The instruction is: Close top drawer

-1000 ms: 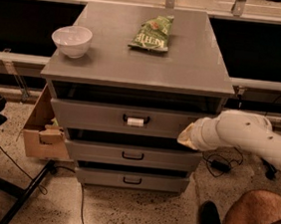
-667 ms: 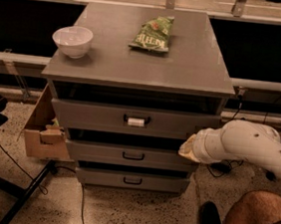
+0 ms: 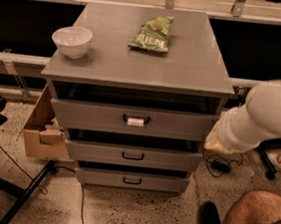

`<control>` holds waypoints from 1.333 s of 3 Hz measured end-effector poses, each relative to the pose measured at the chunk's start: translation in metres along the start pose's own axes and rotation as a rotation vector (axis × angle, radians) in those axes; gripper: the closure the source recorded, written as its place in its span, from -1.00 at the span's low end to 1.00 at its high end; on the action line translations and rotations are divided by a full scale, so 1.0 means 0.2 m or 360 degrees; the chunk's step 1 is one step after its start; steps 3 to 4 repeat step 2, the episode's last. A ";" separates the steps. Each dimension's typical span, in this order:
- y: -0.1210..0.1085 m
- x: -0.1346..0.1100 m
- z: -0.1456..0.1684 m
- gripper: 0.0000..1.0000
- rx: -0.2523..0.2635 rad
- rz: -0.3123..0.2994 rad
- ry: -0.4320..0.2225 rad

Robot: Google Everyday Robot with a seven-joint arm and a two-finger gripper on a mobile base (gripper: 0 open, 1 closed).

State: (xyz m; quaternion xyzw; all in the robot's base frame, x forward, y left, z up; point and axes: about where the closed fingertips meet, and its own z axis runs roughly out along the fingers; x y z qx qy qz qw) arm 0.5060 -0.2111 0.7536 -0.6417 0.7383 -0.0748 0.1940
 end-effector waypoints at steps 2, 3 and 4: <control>-0.36 0.13 -0.42 1.00 0.0033 0.0007 0.0478; -0.36 0.13 -0.42 1.00 0.0033 0.0007 0.0478; -0.36 0.13 -0.42 1.00 0.0033 0.0007 0.0478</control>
Offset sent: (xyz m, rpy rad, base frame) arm -0.0675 -0.1179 0.1388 -0.5615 0.5037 -0.2844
